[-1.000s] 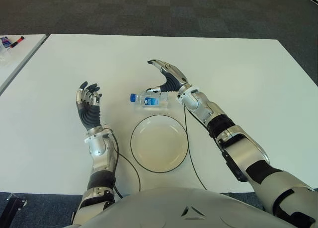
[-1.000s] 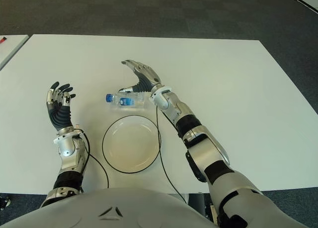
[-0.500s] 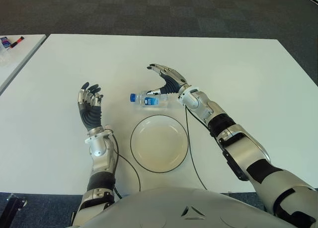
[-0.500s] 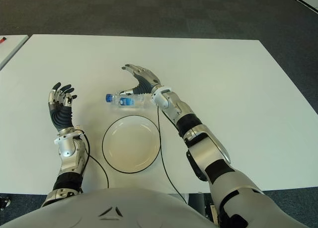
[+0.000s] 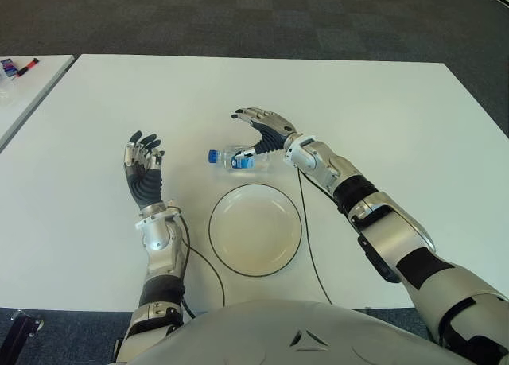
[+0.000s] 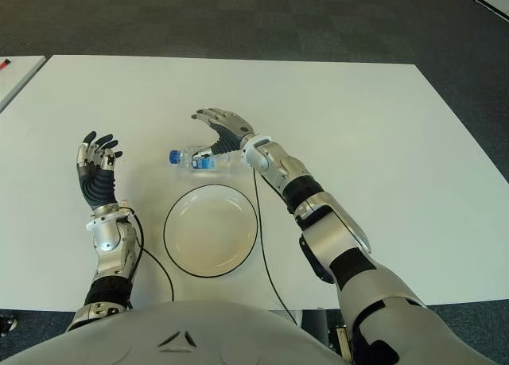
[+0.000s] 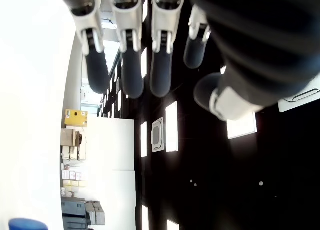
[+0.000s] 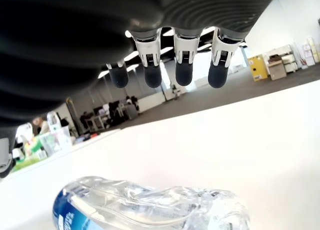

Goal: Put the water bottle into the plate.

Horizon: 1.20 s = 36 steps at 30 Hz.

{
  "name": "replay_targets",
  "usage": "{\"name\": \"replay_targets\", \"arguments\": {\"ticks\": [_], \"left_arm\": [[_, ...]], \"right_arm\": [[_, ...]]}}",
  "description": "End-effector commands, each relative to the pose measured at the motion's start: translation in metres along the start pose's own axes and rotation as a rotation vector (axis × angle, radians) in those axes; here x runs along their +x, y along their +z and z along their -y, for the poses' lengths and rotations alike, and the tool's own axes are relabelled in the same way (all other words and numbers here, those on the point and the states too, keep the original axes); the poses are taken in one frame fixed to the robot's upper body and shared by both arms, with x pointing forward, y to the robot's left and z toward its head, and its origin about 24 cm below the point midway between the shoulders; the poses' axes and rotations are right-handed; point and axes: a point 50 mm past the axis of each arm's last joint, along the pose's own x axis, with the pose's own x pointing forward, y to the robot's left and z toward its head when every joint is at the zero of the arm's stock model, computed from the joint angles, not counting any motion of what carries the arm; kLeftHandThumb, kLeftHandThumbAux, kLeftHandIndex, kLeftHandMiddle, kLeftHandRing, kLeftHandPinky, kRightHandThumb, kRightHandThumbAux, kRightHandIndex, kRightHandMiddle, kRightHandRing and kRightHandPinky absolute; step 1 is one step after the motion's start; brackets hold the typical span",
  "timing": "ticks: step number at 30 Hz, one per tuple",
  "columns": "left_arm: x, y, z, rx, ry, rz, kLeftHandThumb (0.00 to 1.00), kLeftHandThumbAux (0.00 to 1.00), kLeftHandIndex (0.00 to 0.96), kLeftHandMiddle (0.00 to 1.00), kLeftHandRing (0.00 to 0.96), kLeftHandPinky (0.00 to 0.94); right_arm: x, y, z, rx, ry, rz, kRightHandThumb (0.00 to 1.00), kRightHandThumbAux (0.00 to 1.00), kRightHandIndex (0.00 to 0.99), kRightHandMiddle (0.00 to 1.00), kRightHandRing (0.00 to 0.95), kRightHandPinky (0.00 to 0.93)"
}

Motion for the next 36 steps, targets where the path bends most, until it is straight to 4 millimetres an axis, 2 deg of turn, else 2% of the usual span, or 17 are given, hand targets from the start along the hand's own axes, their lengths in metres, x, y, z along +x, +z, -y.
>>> {"name": "replay_targets", "arguments": {"ticks": [1, 22, 36], "left_arm": [[-0.001, -0.002, 0.003, 0.000, -0.018, -0.013, 0.602, 0.576, 0.181, 0.286, 0.304, 0.356], [-0.002, -0.001, 0.006, 0.035, -0.021, -0.011, 0.577, 0.594, 0.180, 0.296, 0.309, 0.356], [-0.003, 0.000, 0.008, 0.027, -0.022, 0.000, 0.594, 0.577, 0.184, 0.289, 0.307, 0.352]], "right_arm": [[0.002, -0.002, 0.000, -0.057, 0.039, -0.015, 0.357, 0.403, 0.000, 0.000, 0.000, 0.011], [0.009, 0.005, -0.009, -0.122, 0.106, -0.008, 0.366, 0.378, 0.000, 0.000, 0.000, 0.059], [0.012, 0.006, -0.021, -0.091, 0.160, -0.026, 0.366, 0.396, 0.000, 0.000, 0.000, 0.042]]}}
